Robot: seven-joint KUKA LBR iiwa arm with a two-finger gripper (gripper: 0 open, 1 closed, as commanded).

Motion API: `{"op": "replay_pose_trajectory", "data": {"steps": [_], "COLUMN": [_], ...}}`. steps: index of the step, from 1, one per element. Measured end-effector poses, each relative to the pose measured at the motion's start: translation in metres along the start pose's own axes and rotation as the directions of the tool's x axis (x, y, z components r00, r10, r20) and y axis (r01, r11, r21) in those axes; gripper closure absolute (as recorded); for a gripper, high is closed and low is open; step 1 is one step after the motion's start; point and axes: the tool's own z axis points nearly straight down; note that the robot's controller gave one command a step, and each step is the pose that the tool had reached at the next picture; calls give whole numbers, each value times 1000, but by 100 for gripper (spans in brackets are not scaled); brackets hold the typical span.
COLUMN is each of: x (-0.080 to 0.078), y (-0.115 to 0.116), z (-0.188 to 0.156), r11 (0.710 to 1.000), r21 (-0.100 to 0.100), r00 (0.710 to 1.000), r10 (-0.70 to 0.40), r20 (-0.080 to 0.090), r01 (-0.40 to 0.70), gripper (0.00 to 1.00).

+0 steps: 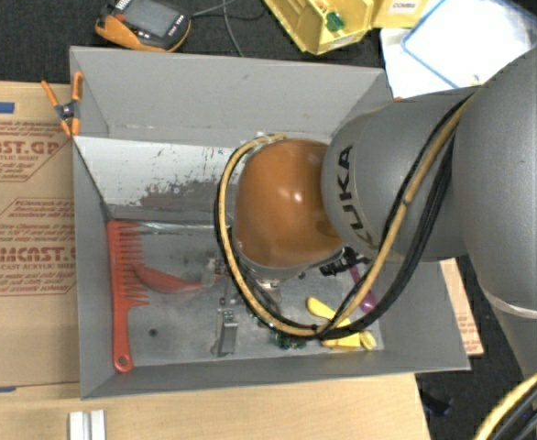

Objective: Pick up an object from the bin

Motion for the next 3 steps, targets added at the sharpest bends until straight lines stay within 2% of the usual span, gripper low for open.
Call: {"op": "replay_pose_trajectory", "data": {"steps": [1, 2, 3], "x": [-2, -78, -79], "y": [-1, 38, 48], "z": [-3, 93, 10], "r11": [1000, 999, 999], "r21": [-1, -2, -4], "r00": [1000, 999, 999], "r10": [2, -32, -40], "r20": [7, 5, 16], "r01": [-2, 32, 40], "gripper": [0, 0, 0]}}
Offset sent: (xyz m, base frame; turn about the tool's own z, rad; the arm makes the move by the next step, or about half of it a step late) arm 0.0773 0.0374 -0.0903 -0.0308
